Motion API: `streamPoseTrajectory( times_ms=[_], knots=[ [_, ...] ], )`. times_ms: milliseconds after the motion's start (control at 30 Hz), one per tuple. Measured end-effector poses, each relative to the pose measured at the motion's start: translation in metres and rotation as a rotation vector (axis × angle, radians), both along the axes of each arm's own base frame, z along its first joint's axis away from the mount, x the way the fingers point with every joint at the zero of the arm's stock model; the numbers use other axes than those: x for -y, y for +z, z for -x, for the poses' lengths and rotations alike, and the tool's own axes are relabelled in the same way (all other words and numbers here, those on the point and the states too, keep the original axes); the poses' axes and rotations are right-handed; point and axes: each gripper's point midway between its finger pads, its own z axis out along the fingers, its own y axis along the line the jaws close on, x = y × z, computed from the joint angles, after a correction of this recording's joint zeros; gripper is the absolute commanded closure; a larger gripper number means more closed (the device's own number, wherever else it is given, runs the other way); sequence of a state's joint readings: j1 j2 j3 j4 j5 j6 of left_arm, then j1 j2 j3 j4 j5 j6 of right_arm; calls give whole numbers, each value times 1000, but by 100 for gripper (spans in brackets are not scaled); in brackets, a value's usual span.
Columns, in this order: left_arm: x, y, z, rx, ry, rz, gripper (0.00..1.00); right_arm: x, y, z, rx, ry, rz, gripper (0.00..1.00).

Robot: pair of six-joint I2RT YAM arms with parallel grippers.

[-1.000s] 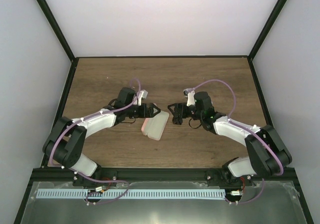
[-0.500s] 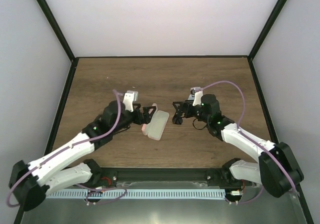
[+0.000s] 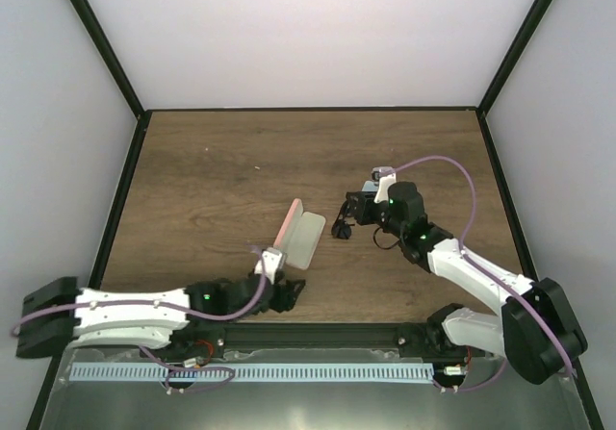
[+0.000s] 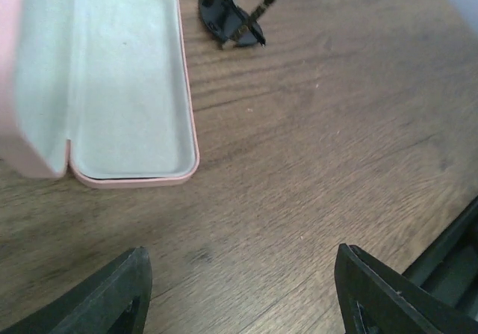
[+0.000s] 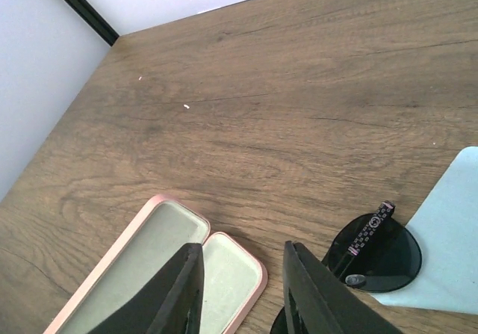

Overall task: Organize the sunglasses
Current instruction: Adjust the sunglasses case at the center of the board.

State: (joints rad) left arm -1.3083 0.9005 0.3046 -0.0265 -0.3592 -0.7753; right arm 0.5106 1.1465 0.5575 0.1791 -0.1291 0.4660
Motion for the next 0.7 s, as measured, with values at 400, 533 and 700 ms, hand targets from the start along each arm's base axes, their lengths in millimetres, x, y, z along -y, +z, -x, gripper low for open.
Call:
streamPoseTrajectory(
  times_ms=[400, 533, 700],
  knots=[
    [58, -35, -15, 74, 59, -275, 34, 3, -6, 0, -18, -16, 19, 84],
    [66, -39, -24, 70, 61, -280, 36, 4, -8, 1, -24, -16, 23, 85],
    [70, -48, -41, 40, 62, -263, 37, 4, -9, 1, -28, -15, 26, 84]
  ],
)
